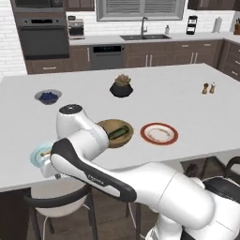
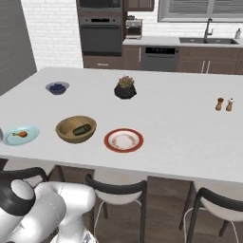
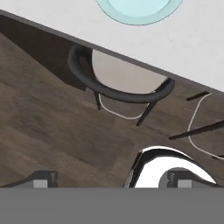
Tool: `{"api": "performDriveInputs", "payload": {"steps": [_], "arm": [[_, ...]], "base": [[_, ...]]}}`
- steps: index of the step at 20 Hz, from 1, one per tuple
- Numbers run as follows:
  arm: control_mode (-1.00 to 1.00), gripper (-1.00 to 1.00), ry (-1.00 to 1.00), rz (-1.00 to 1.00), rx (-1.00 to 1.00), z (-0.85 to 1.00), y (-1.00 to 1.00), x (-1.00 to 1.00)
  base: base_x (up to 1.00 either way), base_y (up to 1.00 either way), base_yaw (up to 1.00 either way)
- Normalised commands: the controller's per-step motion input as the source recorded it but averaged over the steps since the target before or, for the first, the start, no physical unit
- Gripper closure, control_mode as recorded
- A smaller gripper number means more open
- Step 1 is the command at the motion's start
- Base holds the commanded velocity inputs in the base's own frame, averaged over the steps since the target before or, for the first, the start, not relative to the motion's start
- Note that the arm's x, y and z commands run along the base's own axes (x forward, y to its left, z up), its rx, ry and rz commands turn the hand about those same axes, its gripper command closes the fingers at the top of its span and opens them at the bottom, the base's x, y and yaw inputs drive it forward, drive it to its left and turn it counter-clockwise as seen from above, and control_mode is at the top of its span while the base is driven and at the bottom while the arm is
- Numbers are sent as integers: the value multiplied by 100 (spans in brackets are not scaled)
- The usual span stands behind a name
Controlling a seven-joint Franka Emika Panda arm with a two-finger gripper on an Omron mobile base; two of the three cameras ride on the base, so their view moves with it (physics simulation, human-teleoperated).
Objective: Pick the chicken drumstick and cucumber from their plates and place them in the bowl. Then put the bowl in the fridge.
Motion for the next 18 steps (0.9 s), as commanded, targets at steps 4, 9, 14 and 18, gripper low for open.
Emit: {"api": "performDriveInputs", "payload": {"steps": [4,9,14,18], "arm": [[100,-100,0,0,0,0,0,0],[100,-100,0,0,0,0,0,0],[100,-100,0,0,0,0,0,0],[100,-100,0,0,0,0,0,0]], "base": [[-3,92,-20],[64,23,-11],[100,-21,4],[93,-18,11]]}}
